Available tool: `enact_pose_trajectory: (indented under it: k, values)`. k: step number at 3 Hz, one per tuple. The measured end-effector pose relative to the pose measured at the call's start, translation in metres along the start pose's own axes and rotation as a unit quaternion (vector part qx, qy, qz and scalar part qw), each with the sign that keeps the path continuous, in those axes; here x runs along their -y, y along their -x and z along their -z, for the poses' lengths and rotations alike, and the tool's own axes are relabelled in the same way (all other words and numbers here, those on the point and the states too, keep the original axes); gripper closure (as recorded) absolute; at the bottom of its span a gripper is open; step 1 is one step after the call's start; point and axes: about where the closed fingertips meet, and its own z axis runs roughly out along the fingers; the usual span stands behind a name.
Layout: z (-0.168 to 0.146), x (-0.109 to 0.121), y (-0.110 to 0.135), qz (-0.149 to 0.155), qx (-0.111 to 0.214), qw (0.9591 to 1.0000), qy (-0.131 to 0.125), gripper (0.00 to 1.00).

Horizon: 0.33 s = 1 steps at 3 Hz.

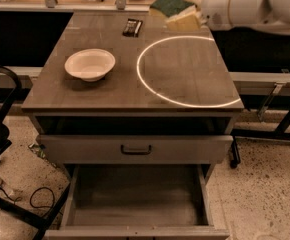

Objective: Pick sponge

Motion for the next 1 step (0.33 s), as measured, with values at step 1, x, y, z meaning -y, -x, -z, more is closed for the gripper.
enact_pose_trajectory:
  k: [1]
  values:
    - [0.0434, 0.0008, 0.0469, 0.045, 0.004, 0.9989, -0.017, 1.00]
